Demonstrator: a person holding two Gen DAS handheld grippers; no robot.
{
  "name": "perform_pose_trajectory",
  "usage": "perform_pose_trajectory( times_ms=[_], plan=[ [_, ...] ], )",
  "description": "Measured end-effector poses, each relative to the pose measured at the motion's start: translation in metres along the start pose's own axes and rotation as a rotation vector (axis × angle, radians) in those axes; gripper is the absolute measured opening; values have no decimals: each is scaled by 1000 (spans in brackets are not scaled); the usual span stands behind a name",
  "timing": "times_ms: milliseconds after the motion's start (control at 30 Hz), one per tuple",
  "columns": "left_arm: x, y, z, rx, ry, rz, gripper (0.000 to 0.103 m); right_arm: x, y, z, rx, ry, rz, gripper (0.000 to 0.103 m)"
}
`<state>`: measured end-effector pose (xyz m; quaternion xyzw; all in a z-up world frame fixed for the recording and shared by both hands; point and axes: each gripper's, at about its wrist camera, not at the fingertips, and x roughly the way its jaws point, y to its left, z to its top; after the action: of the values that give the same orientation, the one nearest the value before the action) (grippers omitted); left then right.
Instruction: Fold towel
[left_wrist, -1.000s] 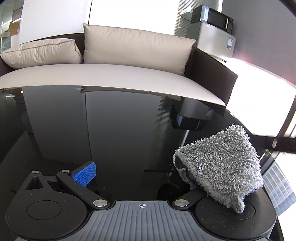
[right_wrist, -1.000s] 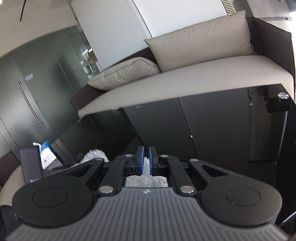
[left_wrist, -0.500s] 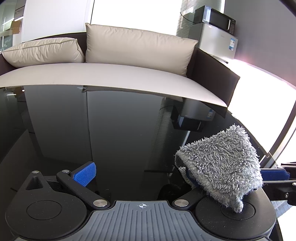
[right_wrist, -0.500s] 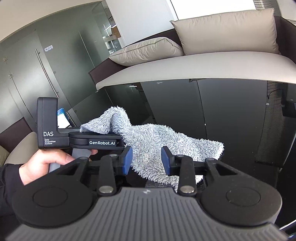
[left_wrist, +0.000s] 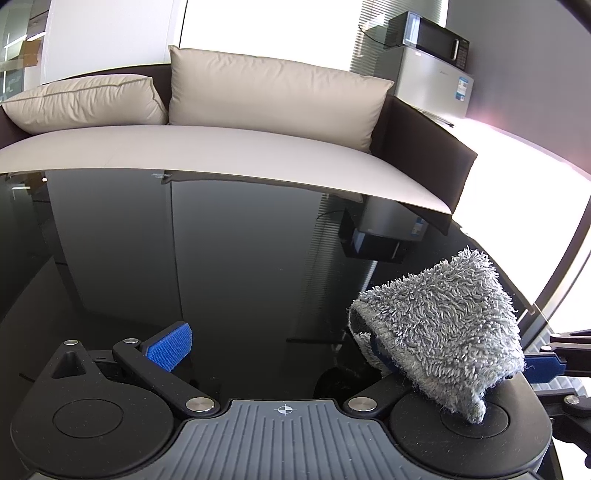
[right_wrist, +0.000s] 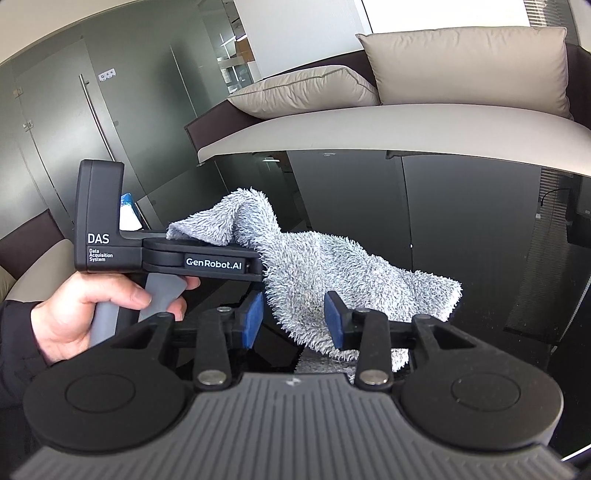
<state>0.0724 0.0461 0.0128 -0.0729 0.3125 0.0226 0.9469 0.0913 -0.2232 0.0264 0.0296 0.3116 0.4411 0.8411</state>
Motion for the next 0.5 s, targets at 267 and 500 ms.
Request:
perform_pose_trajectory(
  times_ms=[267, 500],
  plan=[
    [-1, -2, -2, 9, 1, -36, 102, -9, -13, 4, 31, -45, -78, 10],
    [2, -17, -6, 69, -15, -82, 102, -23, -30, 2, 58, -48, -133, 10]
  ],
)
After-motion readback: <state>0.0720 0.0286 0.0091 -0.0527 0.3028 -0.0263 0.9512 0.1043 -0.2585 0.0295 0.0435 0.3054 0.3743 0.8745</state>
